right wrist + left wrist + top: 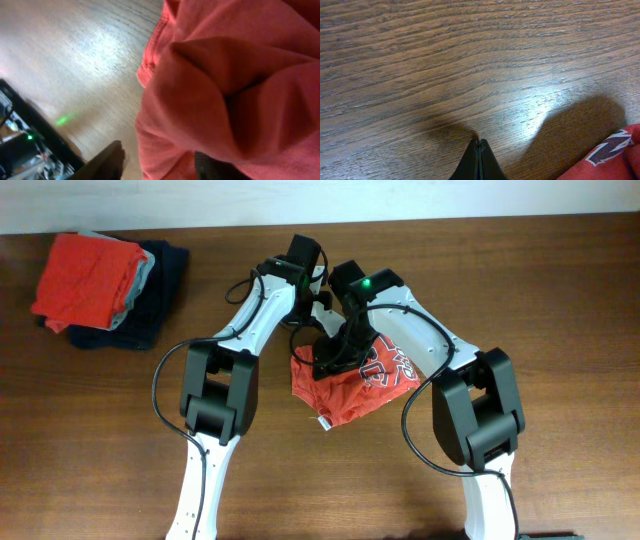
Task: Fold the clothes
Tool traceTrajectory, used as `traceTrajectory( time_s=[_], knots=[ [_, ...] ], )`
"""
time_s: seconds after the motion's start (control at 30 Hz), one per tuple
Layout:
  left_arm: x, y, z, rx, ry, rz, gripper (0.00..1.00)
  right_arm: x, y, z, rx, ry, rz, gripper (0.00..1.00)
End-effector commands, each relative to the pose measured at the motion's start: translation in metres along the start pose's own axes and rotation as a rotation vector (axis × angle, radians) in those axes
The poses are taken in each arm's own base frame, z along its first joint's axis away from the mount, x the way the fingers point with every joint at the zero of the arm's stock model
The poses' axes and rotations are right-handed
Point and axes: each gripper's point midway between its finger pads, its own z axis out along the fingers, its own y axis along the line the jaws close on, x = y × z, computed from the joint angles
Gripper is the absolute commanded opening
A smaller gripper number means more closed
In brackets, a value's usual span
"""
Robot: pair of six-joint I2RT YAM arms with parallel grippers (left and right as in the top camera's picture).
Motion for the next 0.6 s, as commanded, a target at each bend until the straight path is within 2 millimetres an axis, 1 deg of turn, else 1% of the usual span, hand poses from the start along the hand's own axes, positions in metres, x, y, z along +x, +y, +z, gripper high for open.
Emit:
traceTrajectory(
  time_s=[0.0,0.07,0.13,0.2,0.27,0.3,0.43,0.47,0.5,0.57],
  knots=[
    [-0.005,0.011,-0.008,-0.041,-0.019,0.013,0.0,-0.002,0.016,0.003,-0.086,-0.005,-0.032,0.62],
    [-0.006,0.011,-0.009,-0.041,-0.023,0.035,0.0,-0.006,0.034,-0.003,-0.192,-0.033,-0.105,0.7],
    [-0.009,0.013,-0.011,-0.048,-0.031,0.035,0.0,-0.013,0.051,-0.018,-0.313,-0.08,-0.17,0.75],
    [-0.014,0.015,-0.015,-0.049,-0.042,0.034,0.0,-0.02,0.054,-0.031,-0.352,-0.115,-0.173,0.77],
    [-0.021,0.018,-0.024,-0.047,-0.065,0.029,0.0,-0.024,0.05,-0.047,-0.352,-0.149,-0.172,0.77],
    [-0.027,0.018,-0.032,-0.046,-0.083,0.027,0.0,-0.026,0.047,-0.057,-0.347,-0.169,-0.182,0.77],
    [-0.052,0.018,-0.072,-0.037,-0.173,0.022,0.0,-0.025,0.033,-0.104,-0.319,-0.244,-0.206,0.78],
    [-0.057,0.018,-0.084,-0.036,-0.192,0.024,0.0,-0.025,0.028,-0.118,-0.303,-0.263,-0.196,0.79],
    [-0.061,0.016,-0.096,-0.032,-0.209,0.038,0.0,-0.023,0.017,-0.132,-0.269,-0.282,-0.174,0.79],
    [-0.064,0.011,-0.116,-0.025,-0.223,0.071,0.0,-0.018,-0.008,-0.154,-0.196,-0.306,-0.121,0.81]
  ],
)
